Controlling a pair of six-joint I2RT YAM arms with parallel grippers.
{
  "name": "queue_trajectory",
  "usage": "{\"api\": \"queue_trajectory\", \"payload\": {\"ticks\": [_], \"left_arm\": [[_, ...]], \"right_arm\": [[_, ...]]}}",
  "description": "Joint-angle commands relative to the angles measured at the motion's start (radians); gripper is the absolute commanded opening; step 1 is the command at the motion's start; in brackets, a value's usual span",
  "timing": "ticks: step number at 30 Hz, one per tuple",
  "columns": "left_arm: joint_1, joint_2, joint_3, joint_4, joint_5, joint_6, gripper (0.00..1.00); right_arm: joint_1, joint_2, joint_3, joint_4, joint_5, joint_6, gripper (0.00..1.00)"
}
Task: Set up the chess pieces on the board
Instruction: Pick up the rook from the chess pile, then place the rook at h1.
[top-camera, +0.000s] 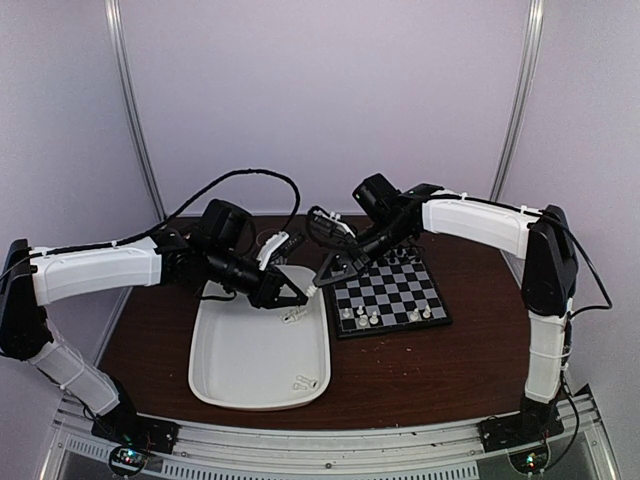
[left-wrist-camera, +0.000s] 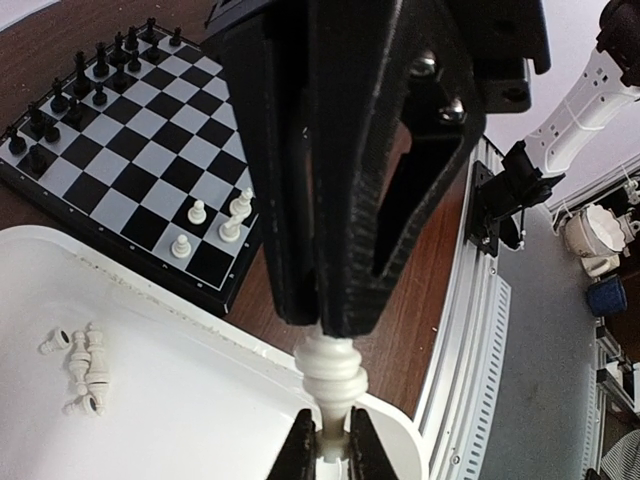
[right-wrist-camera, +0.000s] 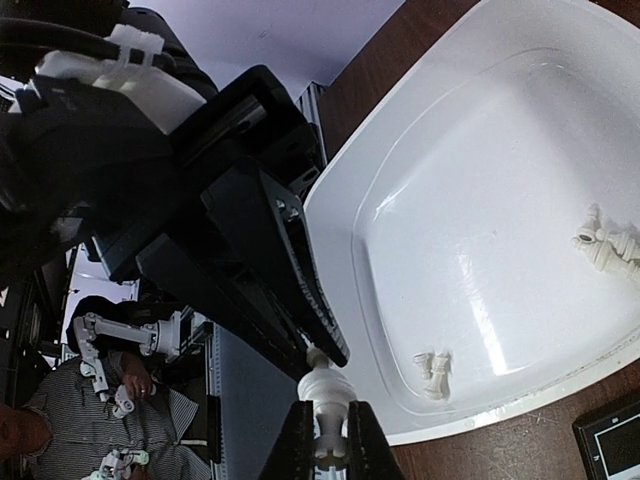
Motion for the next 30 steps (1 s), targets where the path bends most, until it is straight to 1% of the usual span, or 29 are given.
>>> {"api": "queue_trajectory", "payload": {"ticks": [1,4,7,11,14,16,19,24,27,30], "left_arm": [[-0.007,-0.006,0.002,0.043,-0.016,0.012,0.06],[-0.007,0.002,-0.004,0.034,-0.025,0.019,0.06],[-0.006,0.017,-0.004,0.021,-0.018,0.022,0.06],[-0.007,0.022,-0.006,0.012,-0.039,0.019,0.07],[-0.007,0.044,0.009,-0.006,-0.070,0.017,0.07],[-0.007,0.064,0.027,-0.021,-0.075,0.023,0.07],[-0.007,0.092,0.050,-0.034,-0.073,0.033,0.07],[-0.007,0.108,0.060,-0.026,-0.065,0.035,0.07],[-0.006,0.116,0.065,-0.032,-0.062,0.038,0.07],[-0.007,0.117,0.071,-0.044,-0.062,0.041,0.07]], "right_arm": [[-0.007,0.018,0.010,-0.045,0.047,-0.046,0.00],[-0.034,0.011,0.034,-0.128,0.111,-0.134,0.00],[-0.089,-0.020,0.046,-0.203,0.230,-0.219,0.00],[-0.177,-0.092,0.023,-0.307,0.467,-0.354,0.00],[-0.238,-0.153,-0.044,-0.351,0.668,-0.447,0.00],[-0.280,-0.205,-0.118,-0.330,0.790,-0.465,0.00],[-0.334,-0.261,-0.227,-0.299,0.930,-0.499,0.00],[-0.365,-0.322,-0.390,-0.231,1.071,-0.519,0.00],[-0.371,-0.332,-0.461,-0.186,1.090,-0.515,0.00],[-0.374,-0.322,-0.497,-0.144,1.085,-0.509,0.00]]}}
